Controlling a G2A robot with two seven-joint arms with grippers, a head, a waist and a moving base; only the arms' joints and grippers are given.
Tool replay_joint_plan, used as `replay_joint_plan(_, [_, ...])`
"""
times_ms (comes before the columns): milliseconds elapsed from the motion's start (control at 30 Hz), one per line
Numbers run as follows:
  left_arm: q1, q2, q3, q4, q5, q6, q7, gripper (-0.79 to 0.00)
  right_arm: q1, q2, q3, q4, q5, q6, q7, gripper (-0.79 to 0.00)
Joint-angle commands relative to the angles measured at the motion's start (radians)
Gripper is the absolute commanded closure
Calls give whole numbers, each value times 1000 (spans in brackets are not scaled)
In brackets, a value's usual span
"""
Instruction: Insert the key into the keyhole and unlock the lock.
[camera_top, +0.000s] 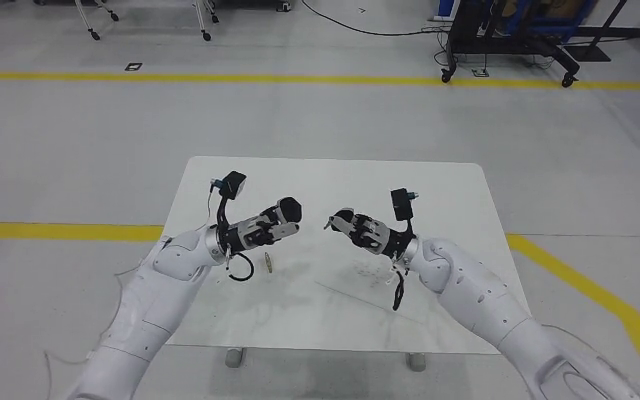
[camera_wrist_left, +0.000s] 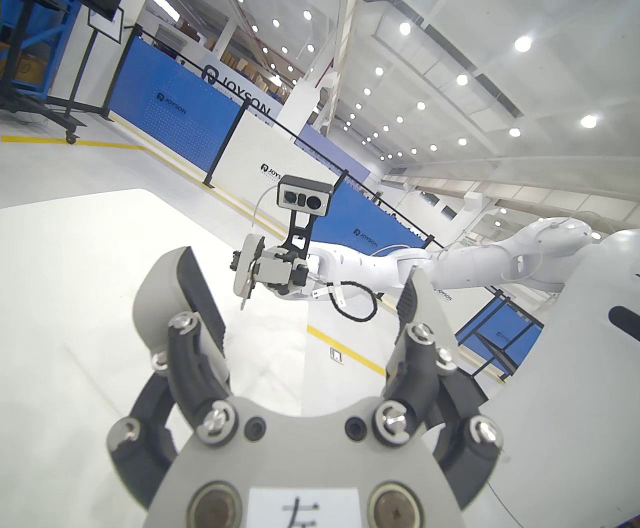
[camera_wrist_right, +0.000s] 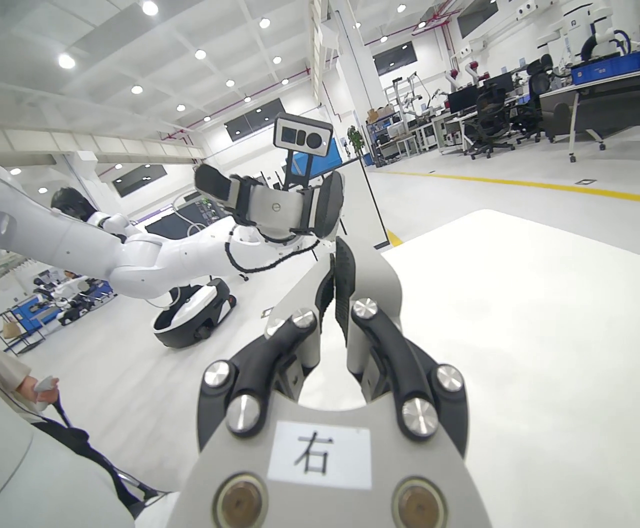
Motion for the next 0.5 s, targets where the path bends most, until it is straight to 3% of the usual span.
replay_joint_plan(0, [-18,8,26,11,11,0,-1,-308,14,0,-28,-5,50,0,15,0])
replay_joint_plan(167, [-51,16,69,32,29,0,-1,-225,47,-1,-78,6,115,0,45,0])
replay_joint_plan(467, [-100,14,143,73,43,0,-1,-237,76,3,-130,9,165,0,47,0])
